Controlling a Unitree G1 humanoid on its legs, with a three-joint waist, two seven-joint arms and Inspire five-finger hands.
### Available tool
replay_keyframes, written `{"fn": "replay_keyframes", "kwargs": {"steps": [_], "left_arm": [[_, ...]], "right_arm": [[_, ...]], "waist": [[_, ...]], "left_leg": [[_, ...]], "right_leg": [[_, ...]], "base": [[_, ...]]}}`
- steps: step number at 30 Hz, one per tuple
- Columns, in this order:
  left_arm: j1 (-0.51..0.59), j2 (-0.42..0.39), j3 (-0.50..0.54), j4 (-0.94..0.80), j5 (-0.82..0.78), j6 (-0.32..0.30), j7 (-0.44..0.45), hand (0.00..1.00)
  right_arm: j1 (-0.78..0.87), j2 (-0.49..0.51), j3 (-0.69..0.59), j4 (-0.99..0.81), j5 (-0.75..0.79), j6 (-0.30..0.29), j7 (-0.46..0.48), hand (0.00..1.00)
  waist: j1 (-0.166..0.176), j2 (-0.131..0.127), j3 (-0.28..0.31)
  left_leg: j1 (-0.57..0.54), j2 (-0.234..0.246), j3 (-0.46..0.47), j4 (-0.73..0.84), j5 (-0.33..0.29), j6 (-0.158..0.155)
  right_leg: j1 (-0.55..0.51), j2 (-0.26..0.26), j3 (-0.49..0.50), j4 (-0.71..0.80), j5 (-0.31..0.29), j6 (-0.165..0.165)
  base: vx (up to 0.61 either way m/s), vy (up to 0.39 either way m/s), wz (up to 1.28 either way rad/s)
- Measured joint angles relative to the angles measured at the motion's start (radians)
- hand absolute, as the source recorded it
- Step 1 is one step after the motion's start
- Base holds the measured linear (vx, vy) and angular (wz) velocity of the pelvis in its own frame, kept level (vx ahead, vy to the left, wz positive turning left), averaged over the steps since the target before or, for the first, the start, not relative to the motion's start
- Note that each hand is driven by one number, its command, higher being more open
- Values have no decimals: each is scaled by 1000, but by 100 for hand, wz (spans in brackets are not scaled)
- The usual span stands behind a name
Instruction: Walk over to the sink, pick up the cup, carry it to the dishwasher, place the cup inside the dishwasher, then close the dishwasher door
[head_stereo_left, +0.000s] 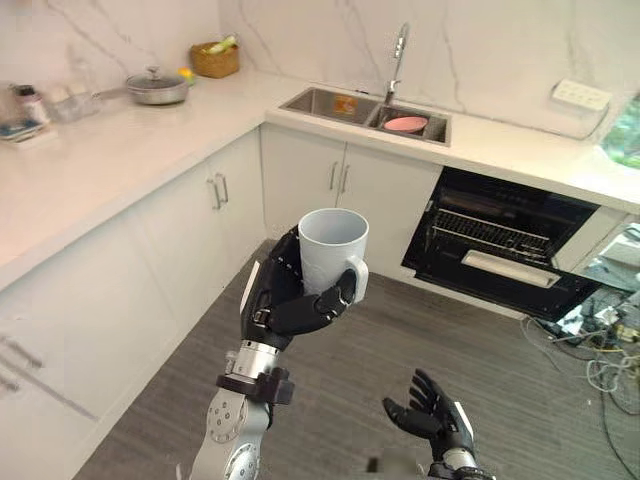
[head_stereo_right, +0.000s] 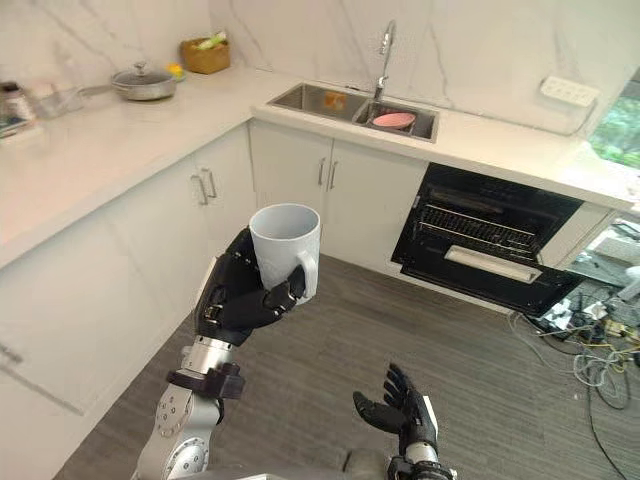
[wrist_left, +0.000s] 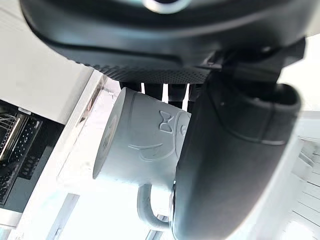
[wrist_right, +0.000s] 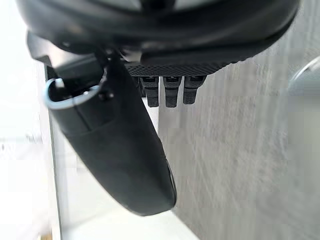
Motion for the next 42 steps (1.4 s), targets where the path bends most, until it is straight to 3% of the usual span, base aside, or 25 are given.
{"fn": "replay_keyframes", "kwargs": {"steps": [2,3,5,7,9,10,11,13,15,17,19,20,21,23,25,26,27,28,29,31,32,35,36,39,42], "left_arm": [[-4,0,0,0,0,0,0,30],[-2,-6,-4,21,1,0,-1,30],[6,-19,-12,50,1,6,0,30],[6,-30,-29,63,1,6,1,30],[6,-47,-44,67,1,4,-1,30],[13,-53,-46,68,1,2,-1,30],[8,-49,-52,69,2,2,-1,30],[15,-47,-54,72,1,2,-2,30],[19,-48,-55,72,1,1,-2,30],[20,-50,-54,71,0,-8,0,30],[19,-47,-53,63,0,-4,9,30],[21,-47,-53,52,1,-1,23,30],[29,-41,-48,40,1,5,39,30],[28,-23,-26,36,1,27,66,30],[53,-8,0,36,1,29,85,30],[83,-1,12,34,1,29,92,30],[101,5,10,25,1,24,91,30],[111,-2,-1,8,1,21,90,30],[122,11,5,-1,1,5,89,30],[134,6,9,6,1,6,90,30],[135,5,8,9,1,1,89,30],[133,6,44,15,1,-16,90,30],[131,9,66,30,1,-16,93,30],[122,-30,72,115,2,6,112,30],[119,-35,45,126,5,9,114,30]], "right_arm": [[0,0,-2,-20,0,-16,-3,90],[5,-3,0,-25,0,-23,-6,90],[-1,-14,14,-49,-3,-25,-14,90],[0,-17,15,-80,-8,-25,-19,90],[4,-24,18,-120,-7,-24,-26,90],[2,-37,34,-144,-5,-24,-31,90],[0,-37,42,-171,-3,-24,-40,90],[1,-41,53,-183,2,-24,-50,90],[2,-61,62,-190,2,-24,-50,90],[-4,-79,88,-211,5,-21,-51,90],[-14,-91,96,-242,13,-21,-51,90],[-25,-104,97,-251,13,-23,-47,90],[-35,-103,106,-247,13,-25,-42,90],[-28,-68,132,-254,13,-24,-33,90],[-14,-43,146,-292,13,-24,-16,90],[-1,-29,153,-329,13,-26,-3,90],[8,-25,159,-356,15,-45,2,90],[14,-30,159,-395,21,-71,3,90],[5,-13,174,-395,29,-91,5,90],[-4,-6,181,-404,32,-95,8,90],[-3,-8,182,-407,32,-100,2,90],[-28,-16,187,-406,34,-107,19,90],[-41,-20,188,-405,39,-107,28,90],[-75,-83,186,-377,52,-102,30,90],[-83,-109,184,-377,53,-80,21,90]], "waist": [[-11,-3,-1],[-16,-1,-10],[-16,49,-27],[-23,56,-24],[-12,77,-11],[4,88,-11],[11,105,-15],[20,97,-12],[45,97,-17],[68,93,-19],[74,93,-19],[76,97,-25],[87,96,-37],[46,31,-63],[57,15,-66],[66,22,-61],[69,17,-50],[67,22,-45],[63,-24,-35],[39,-21,-36],[34,6,-23],[22,8,-22],[12,-7,-24],[3,66,-19],[0,80,-3]], "left_leg": [[53,-3,5,-25,-16,-27],[92,10,0,-21,-24,-38],[100,69,-23,61,6,-66],[96,89,-56,171,68,-71],[14,153,-110,470,226,-55],[-87,199,-161,683,368,-73],[-216,237,-207,845,320,-63],[-362,249,-220,894,225,-20],[-462,245,-199,791,154,-10],[-546,199,-207,549,116,-9],[-570,132,-251,334,129,-24],[-563,100,-287,206,188,-40],[-542,75,-292,208,280,-27],[-537,39,-239,278,216,15],[-501,51,-198,335,192,19],[-489,79,-177,431,192,21],[-466,59,-156,405,143,-27],[-390,40,-138,230,145,5],[-325,-5,-101,202,119,9],[-245,4,-100,152,93,10],[-165,45,-85,90,91,-13],[-77,80,-40,25,84,-61],[-61,66,-45,34,73,-79],[-47,116,-103,62,69,-88],[-84,150,-141,178,116,-96]], "right_leg": [[-18,42,-32,-200,77,-31],[-4,71,-27,-221,165,-155],[9,94,-41,-143,112,-180],[46,99,-41,-99,54,-187],[158,157,-21,-160,-5,-166],[220,203,15,-219,-27,-167],[272,241,44,-269,-60,-180],[342,252,95,-320,-80,-170],[388,248,170,-353,-95,-152],[420,222,273,-364,-130,-121],[437,187,357,-357,-169,-83],[435,177,406,-337,-192,-55],[435,168,482,-311,-216,-30],[446,113,562,-302,-197,-22],[459,98,586,-281,-124,-4],[461,95,574,-221,-52,5],[447,78,536,-123,-25,33],[392,52,481,22,6,58],[311,-19,442,192,-20,48],[229,-15,346,286,-70,14],[176,15,244,246,-108,5],[102,24,87,-45,-87,-23],[94,30,69,-166,25,-75],[135,92,67,-189,9,-89],[188,128,67,-251,5,-96]], "base": [[689,-139,1],[749,-138,-10],[637,-123,-23],[599,-165,-17],[476,-121,-47],[456,-22,-86],[446,8,-85],[476,25,-79],[514,102,-107],[499,229,-120],[555,338,-119],[581,377,-147],[584,381,-104],[575,334,-53],[507,234,-83],[475,261,-101],[280,214,-88],[123,195,-67],[82,81,-48],[267,1,-31],[435,-34,-45],[339,-92,-43],[419,-194,-26],[309,-141,-25],[262,-152,-14]]}}
